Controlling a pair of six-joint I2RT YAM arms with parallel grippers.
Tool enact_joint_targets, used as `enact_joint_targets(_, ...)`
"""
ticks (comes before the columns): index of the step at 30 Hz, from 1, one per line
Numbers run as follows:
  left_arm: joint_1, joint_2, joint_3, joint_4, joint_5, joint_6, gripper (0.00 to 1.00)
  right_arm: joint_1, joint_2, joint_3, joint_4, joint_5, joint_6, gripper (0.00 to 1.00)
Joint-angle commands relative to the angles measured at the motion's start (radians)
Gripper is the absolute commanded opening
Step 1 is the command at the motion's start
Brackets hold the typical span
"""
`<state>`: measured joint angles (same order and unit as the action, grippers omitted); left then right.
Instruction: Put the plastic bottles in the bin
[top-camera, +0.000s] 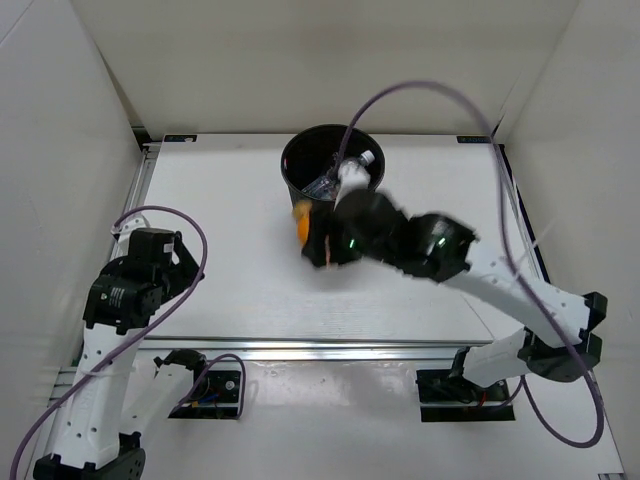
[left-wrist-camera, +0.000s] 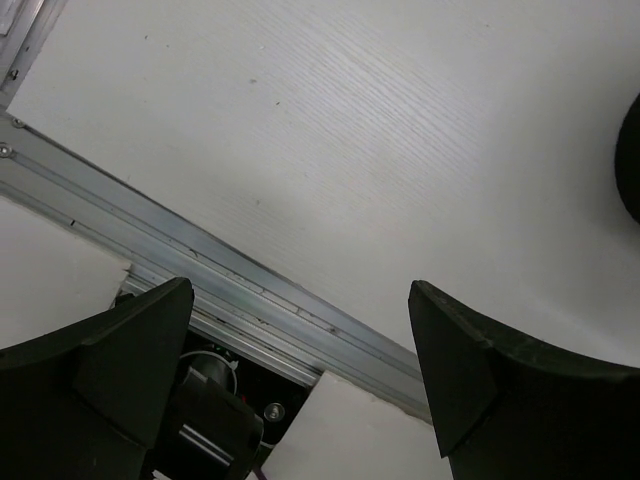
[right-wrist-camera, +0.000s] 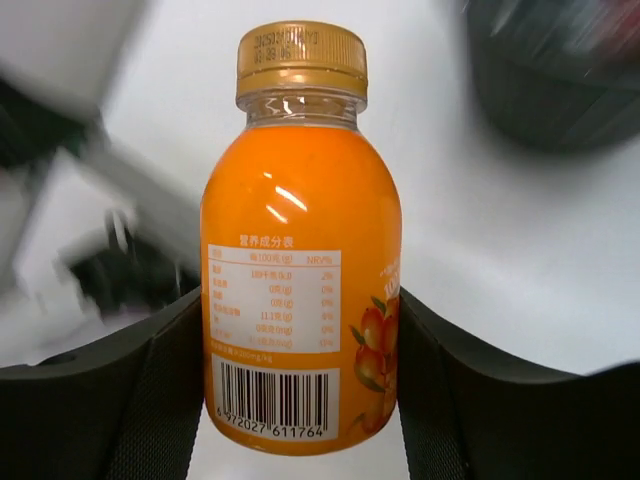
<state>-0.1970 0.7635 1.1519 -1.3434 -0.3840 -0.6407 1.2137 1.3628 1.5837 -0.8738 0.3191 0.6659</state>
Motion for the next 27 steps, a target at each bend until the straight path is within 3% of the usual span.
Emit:
enact_joint_targets(1,-0.004,0.014,-0.021,-0.007,-0.068,-0.031,1.00,-0.181,0.074,0.264,-0.076,0.120,-0.240,0.61)
enact_joint_targets(5,-0.004,0.033,-0.021,0.013,-0.090,-0.040,1.00,-0.406,0.281,0.513,-0.017,0.000,-0.324,0.66)
enact_joint_targets(8,-0.004,0.042,-0.043,0.038,-0.099,-0.040,1.00,-0.493,0.408,0.697,-0.031,-0.151,-0.313,0.86)
enact_joint_targets(9,-0.004,0.042,-0.043,0.049,-0.099,-0.040,1.00,-0.503,0.435,0.746,-0.078,-0.193,-0.313,1.00)
enact_joint_targets(11,-0.004,0.063,-0.043,0.049,-0.090,-0.062,1.00,-0.503,0.452,0.817,-0.129,-0.235,-0.313,1.00)
enact_joint_targets(14,-0.004,0.091,-0.029,0.075,-0.029,-0.074,1.00,-0.513,0.333,0.728,-0.154,-0.187,-0.278,1.00)
enact_joint_targets(17,-0.004,0.100,-0.041,0.133,0.031,-0.074,1.00,-0.565,0.163,0.509,-0.154,-0.169,-0.194,1.00)
enact_joint_targets(20,-0.004,0.077,-0.078,0.220,0.040,-0.114,1.00,-0.649,0.069,0.345,-0.154,-0.316,-0.160,1.00)
enact_joint_targets(25,-0.004,0.034,-0.179,0.361,-0.025,-0.154,1.00,-0.700,0.078,0.277,-0.377,-0.370,-0.054,1.00)
enact_joint_targets(27,-0.004,0.055,-0.205,0.377,-0.102,-0.174,1.00,-0.710,0.067,0.219,-0.392,-0.380,-0.045,1.00)
